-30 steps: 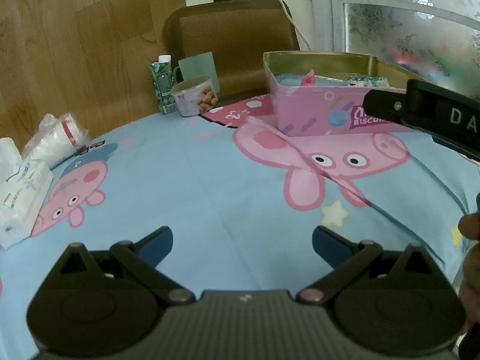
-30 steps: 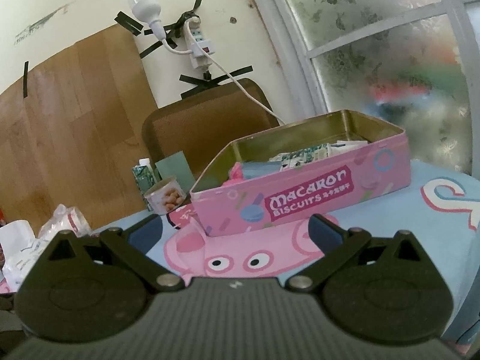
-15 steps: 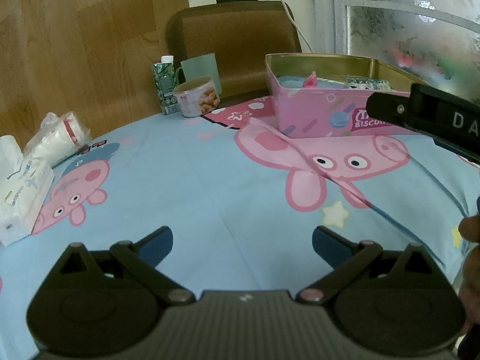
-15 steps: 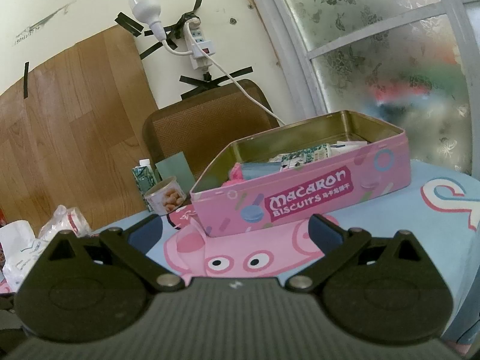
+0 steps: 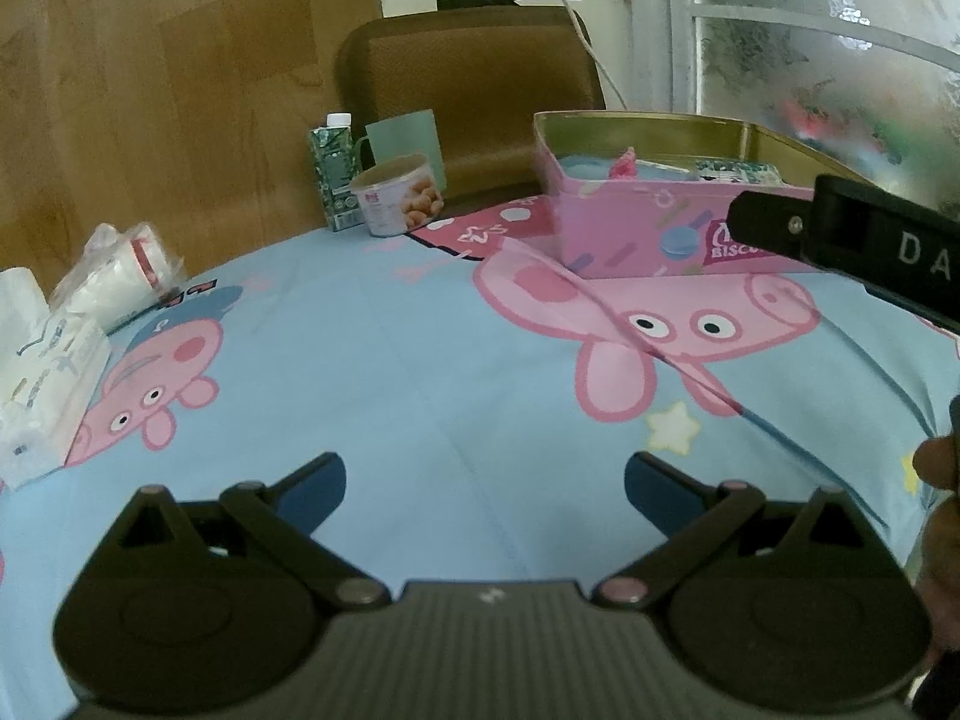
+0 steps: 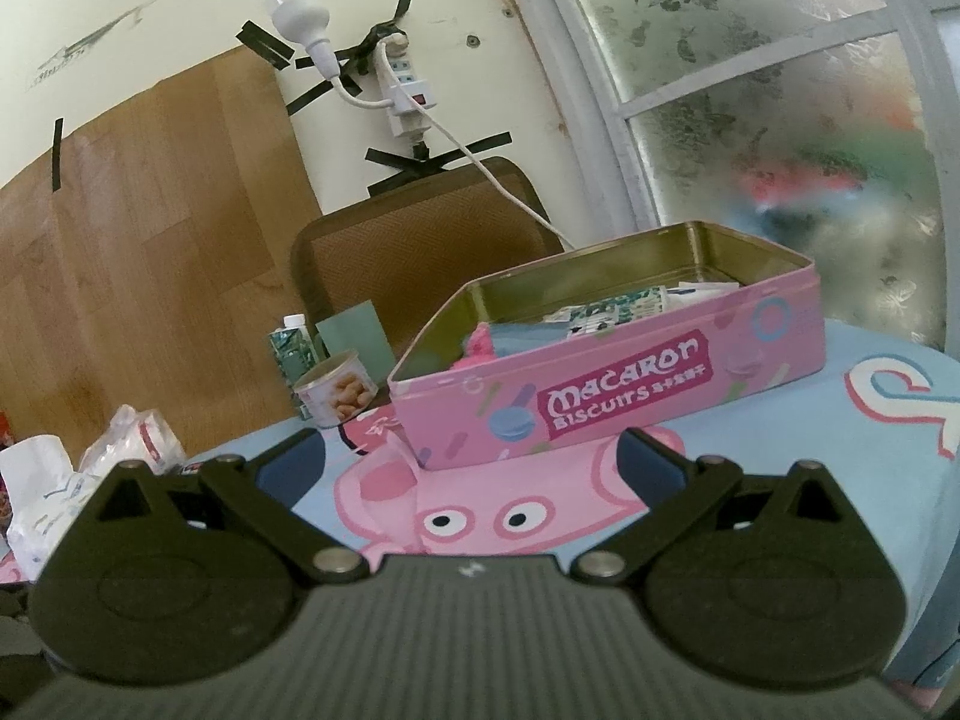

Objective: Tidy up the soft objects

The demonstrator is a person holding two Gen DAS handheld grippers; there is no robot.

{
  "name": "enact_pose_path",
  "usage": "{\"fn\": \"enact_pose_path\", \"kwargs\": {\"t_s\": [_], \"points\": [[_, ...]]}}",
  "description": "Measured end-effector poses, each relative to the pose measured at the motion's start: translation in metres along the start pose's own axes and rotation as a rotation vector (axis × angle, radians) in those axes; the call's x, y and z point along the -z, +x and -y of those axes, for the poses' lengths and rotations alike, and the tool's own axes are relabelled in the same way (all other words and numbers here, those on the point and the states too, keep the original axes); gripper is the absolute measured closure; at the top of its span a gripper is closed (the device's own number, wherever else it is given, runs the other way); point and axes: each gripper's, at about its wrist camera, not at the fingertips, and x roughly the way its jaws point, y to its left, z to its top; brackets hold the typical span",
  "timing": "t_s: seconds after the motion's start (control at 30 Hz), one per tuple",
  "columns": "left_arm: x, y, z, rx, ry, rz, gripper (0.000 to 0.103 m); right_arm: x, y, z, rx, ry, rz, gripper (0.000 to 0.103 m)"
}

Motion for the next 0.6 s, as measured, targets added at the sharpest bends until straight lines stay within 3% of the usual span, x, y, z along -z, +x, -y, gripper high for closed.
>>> {"fn": "enact_pose_path", "kwargs": {"t_s": [0.6], "points": [[-0.0099, -0.0051, -0.0008, -0.008, 0.007, 0.019, 0.000, -0.0036, -0.0005, -0.0028, 0.006, 0.004, 0.005, 0.000]]}}
